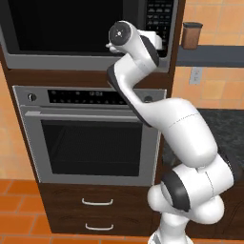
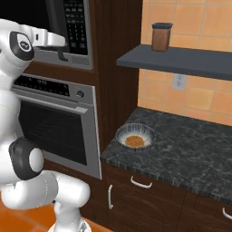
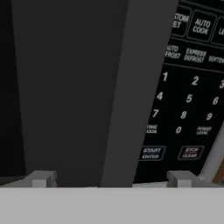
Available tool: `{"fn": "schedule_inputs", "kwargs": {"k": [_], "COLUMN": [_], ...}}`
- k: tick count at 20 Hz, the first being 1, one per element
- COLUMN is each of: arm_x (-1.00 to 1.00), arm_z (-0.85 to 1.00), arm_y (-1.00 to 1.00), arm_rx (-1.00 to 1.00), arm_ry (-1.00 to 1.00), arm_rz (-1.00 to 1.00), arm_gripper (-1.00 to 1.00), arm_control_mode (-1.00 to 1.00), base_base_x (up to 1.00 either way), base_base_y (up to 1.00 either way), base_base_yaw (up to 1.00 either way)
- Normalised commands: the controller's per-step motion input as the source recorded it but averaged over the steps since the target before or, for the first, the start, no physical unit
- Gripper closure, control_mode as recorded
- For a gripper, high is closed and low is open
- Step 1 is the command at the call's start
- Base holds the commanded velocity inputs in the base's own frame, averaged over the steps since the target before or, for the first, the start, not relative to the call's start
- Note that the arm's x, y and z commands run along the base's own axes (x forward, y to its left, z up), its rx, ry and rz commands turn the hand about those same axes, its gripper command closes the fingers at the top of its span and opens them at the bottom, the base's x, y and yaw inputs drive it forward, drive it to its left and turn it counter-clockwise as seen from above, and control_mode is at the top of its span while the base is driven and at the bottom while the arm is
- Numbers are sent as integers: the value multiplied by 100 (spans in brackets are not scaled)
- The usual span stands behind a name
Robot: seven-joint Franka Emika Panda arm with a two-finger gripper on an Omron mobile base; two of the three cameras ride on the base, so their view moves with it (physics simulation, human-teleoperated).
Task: Open the microwave, place the bowl with waffle inside the microwave, then close the microwave door and turn it on.
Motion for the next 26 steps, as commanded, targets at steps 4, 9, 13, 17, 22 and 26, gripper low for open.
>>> {"fn": "schedule_inputs", "kwargs": {"k": [4,9,13,17,22,26], "arm_x": [38,44,34,56,51,19], "arm_z": [-1,-12,-43,-49,-28,-14], "arm_y": [0,-2,-44,-49,-19,54], "arm_rx": [0,0,0,3,13,9], "arm_ry": [-6,-4,-16,-17,-5,0], "arm_rz": [0,0,1,5,10,25], "arm_gripper": [-100,-100,100,100,100,100], "arm_control_mode": [-100,-100,-100,-100,-100,-100], "base_base_x": [0,0,0,0,0,0], "base_base_y": [0,0,0,0,0,0], "base_base_yaw": [0,0,0,0,0,0]}}
